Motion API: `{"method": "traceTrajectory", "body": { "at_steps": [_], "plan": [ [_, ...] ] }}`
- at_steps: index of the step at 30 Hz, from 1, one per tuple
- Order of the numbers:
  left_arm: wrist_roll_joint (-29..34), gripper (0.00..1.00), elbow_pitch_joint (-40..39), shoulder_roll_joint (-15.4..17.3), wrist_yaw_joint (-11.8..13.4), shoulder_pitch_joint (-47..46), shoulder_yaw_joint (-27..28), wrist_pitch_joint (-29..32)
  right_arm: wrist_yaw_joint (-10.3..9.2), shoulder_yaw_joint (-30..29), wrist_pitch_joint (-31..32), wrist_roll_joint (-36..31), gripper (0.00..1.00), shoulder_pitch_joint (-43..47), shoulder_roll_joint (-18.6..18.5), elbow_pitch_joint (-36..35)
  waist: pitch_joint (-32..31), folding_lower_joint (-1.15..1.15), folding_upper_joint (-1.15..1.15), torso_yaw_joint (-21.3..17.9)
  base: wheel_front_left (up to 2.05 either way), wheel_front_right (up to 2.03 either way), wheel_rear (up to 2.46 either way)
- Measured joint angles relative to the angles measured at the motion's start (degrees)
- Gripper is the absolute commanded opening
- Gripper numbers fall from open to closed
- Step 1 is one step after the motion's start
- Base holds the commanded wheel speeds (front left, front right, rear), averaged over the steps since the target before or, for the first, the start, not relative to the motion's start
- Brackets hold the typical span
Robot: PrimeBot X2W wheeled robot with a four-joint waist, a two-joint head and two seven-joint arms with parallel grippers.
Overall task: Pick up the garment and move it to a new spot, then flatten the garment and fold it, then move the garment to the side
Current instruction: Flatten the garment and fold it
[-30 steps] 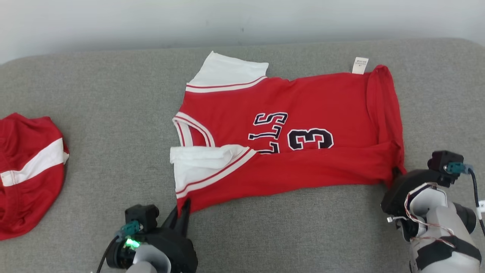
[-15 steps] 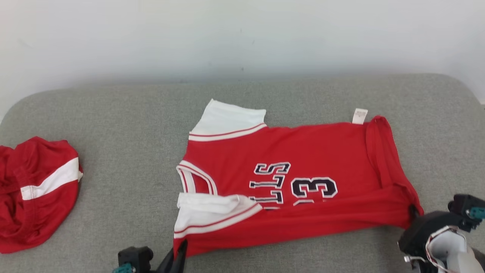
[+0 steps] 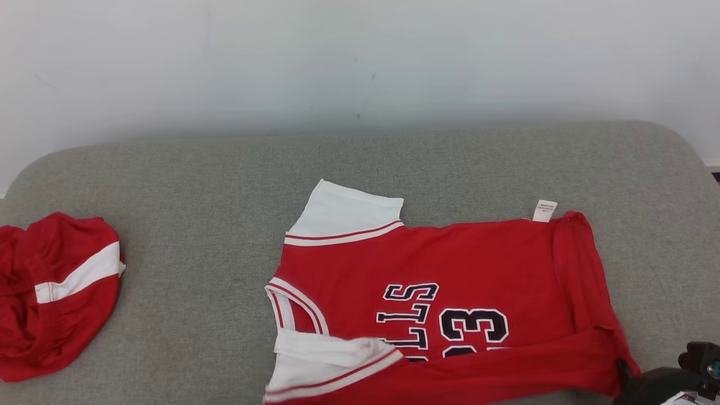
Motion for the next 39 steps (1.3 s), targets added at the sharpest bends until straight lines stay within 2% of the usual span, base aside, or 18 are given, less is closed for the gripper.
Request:
{"method": "traceTrajectory", "body": {
  "at_steps": [10,16,20,26,33,39],
  "plan": [
    [-0.45,1.00,-2.67,0.62,1.72,1.14,1.00,0.14,0.00,-0.19,0.49,-1.74,1.00,0.19,-0.13,-2.40,-1.00,0.00,0.00,0.15,0.00,0.00,0.00],
    [-1.27,1.00,-5.49,2.59,2.15,-0.98,2.35,1.88,0.00,-0.36,5.13,-3.98,1.00,-2.84,-0.14,-6.08,-0.57,0.00,0.00,-0.12,0.00,0.00,0.00],
    [-1.34,1.00,-5.04,3.85,1.14,-7.30,2.53,4.82,0.00,1.13,10.89,-6.19,1.00,-7.19,-0.55,-8.01,0.62,0.01,0.00,-0.44,0.00,0.00,0.00],
    [-2.30,1.00,-0.78,3.32,0.36,-20.26,2.69,11.02,-0.01,4.24,18.15,-8.02,1.00,-17.30,-4.15,-7.38,3.64,0.01,0.00,-1.04,0.00,0.00,0.00],
    [-2.61,1.00,6.65,2.44,-0.94,-34.49,2.54,14.63,-0.01,7.65,21.00,-8.70,1.00,-27.85,-5.81,-3.27,8.31,0.02,0.00,-1.87,0.00,0.00,0.00],
    [-1.93,1.00,14.93,1.92,-3.15,-45.82,1.88,16.14,0.00,12.27,20.25,-9.40,1.00,-36.66,-6.26,2.44,13.65,0.02,0.01,-3.30,0.00,0.00,0.00]
  ]
}}
